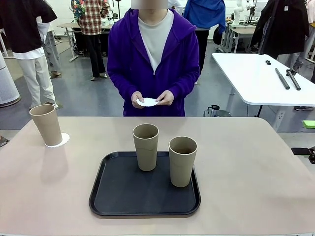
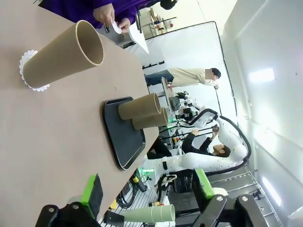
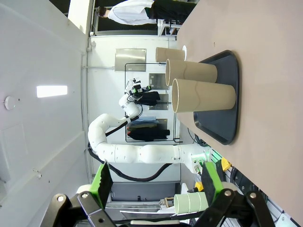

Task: Place coasters on the table and set cups on them.
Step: Take one Reusable plastic cup from the Flat Tray and place it on a coaster set by the human.

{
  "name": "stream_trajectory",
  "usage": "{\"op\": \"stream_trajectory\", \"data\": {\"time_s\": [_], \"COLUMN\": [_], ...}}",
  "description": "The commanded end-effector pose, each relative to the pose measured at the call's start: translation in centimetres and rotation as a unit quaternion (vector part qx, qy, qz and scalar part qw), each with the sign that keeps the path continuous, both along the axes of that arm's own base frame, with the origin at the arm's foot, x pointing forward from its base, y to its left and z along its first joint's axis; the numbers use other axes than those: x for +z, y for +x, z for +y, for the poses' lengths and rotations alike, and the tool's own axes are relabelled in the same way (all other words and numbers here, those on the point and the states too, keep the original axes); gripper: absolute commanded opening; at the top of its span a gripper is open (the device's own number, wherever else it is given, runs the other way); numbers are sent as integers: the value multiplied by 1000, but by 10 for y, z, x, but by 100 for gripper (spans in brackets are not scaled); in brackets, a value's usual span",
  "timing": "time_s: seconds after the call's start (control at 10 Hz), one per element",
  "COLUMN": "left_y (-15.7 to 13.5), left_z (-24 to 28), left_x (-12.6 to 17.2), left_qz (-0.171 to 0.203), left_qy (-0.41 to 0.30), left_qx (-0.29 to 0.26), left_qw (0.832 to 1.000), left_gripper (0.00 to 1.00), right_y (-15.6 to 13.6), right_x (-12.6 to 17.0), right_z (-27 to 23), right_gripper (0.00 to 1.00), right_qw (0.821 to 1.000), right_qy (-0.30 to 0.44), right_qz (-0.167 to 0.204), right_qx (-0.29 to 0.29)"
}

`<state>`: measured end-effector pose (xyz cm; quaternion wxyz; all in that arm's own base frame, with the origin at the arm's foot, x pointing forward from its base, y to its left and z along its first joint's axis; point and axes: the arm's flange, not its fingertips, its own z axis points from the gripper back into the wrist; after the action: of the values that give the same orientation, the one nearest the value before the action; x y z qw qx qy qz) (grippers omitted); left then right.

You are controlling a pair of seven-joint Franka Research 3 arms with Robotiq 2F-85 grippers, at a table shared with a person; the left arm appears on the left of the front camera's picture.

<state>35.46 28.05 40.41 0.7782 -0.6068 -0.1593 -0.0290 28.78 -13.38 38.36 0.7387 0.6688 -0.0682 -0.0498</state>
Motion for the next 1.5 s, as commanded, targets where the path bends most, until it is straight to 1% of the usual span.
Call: {"op": "stream_trajectory", "data": {"time_s": [0.0,1.4], "left_y": [-3,-3], "left_z": [1,1], "left_x": [0,0], "left_qz": [-3,-3], "left_qy": [-1,-1], "left_qx": [-1,-1], "left_qw": [1000,1000], "left_gripper": [100,100], "right_y": [1,1], "right_x": [1,1], "right_z": [0,0], "right_gripper": [100,100], "right_qw": [1000,1000], "right_qy": [5,5], "right_qz": [-4,-4], "right_qx": [-3,-3]}}
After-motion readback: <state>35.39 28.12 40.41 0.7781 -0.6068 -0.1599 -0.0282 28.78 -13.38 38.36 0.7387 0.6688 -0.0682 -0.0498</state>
